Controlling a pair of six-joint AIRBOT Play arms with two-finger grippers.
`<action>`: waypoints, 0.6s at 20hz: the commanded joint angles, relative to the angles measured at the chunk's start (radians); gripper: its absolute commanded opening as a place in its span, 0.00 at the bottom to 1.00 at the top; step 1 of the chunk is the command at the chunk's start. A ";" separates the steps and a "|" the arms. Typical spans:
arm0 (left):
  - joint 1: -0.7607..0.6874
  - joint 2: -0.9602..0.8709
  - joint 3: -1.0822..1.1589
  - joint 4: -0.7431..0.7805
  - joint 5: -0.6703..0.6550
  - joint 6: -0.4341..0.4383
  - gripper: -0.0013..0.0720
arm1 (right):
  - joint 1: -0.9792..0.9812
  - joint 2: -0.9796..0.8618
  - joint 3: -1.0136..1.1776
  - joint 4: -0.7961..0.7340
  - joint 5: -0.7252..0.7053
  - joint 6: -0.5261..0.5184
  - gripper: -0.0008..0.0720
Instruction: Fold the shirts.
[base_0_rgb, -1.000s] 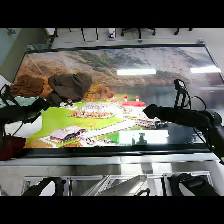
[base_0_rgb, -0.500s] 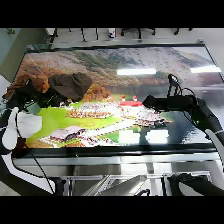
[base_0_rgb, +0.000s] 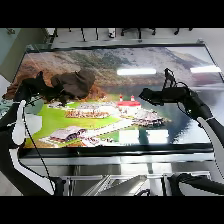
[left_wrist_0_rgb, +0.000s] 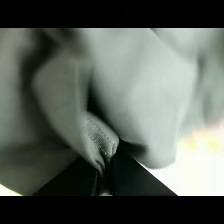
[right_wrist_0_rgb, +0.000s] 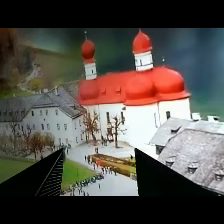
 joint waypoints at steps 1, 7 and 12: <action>-0.122 0.121 -0.150 -0.012 0.120 0.058 0.03 | 0.005 -0.019 0.034 0.026 -0.045 -0.006 0.68; -0.541 0.298 -0.394 -0.108 0.081 0.060 0.04 | 0.005 0.007 0.034 0.026 -0.306 -0.050 0.68; -0.773 0.338 -0.432 -0.110 -0.005 -0.013 0.77 | 0.005 0.098 0.034 0.021 -0.413 -0.075 0.68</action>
